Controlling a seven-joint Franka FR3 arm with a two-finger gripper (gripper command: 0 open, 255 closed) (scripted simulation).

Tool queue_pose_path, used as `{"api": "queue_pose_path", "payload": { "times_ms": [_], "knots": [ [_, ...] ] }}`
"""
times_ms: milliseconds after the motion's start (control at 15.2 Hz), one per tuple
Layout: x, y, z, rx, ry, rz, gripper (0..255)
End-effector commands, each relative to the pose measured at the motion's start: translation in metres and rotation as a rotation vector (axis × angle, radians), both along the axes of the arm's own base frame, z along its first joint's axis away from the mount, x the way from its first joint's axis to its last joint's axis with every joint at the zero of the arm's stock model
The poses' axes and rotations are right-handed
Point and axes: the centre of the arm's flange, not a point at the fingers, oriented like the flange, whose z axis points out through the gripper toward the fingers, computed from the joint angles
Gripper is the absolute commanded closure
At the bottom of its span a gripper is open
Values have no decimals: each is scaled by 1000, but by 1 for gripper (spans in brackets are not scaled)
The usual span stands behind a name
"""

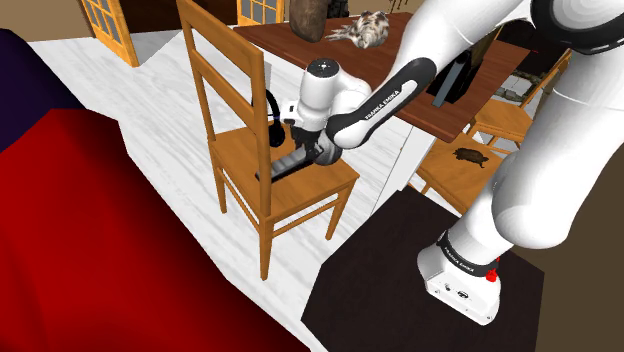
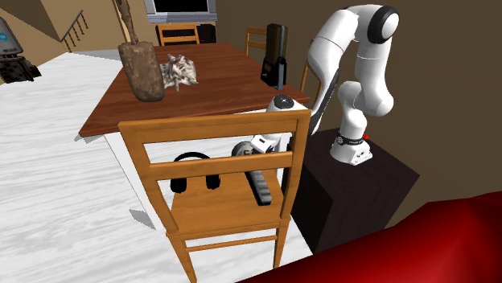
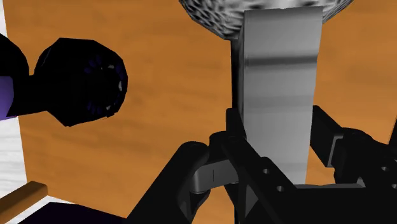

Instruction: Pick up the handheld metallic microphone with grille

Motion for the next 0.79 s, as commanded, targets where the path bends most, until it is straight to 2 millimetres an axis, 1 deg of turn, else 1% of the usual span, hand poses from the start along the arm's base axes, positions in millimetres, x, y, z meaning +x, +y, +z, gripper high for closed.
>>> {"api": "queue_pose_path", "payload": {
  "times_ms": [0, 594, 726],
  "knots": [
    [1, 0, 12, 1, -2, 1, 255],
    [1, 0, 59, 1, -2, 1, 255],
    [1, 0, 60, 1, -2, 1, 255]
  ]
}}
